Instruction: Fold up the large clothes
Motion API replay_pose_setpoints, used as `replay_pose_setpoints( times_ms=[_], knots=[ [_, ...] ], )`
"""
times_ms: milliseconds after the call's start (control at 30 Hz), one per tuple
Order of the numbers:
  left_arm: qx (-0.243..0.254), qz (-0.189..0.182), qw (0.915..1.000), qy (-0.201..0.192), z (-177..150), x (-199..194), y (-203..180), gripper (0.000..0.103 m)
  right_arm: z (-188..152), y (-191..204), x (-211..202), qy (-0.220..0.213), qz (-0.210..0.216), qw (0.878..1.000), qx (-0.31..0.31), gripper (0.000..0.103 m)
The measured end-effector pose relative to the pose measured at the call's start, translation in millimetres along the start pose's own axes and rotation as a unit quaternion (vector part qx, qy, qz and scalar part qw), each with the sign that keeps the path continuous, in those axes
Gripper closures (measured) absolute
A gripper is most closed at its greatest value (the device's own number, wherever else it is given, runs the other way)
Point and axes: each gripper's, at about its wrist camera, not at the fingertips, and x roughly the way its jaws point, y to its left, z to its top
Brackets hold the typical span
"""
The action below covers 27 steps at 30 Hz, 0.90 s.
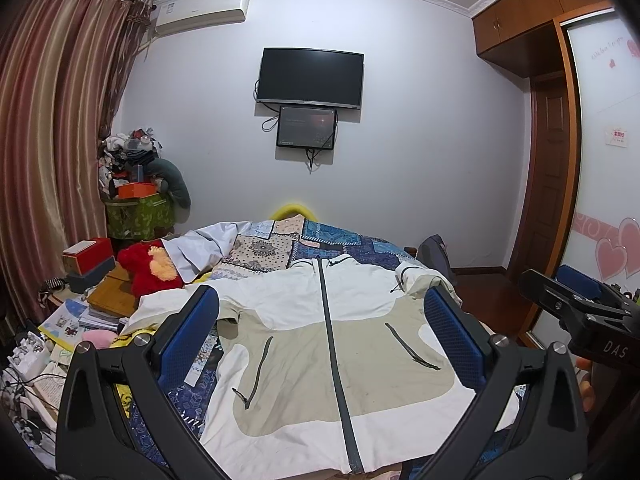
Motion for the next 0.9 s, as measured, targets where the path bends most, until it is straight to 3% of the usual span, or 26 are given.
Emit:
replay_pose_setpoints(
  times_ms=[900],
  knots=[
    [0.005,0.001,1.0,-0.002,2.3,0.3,-4.8,0.0,-7.0,-16.8,10.0,0.002,-0.002,1.0,0.002,0.0]
  ],
)
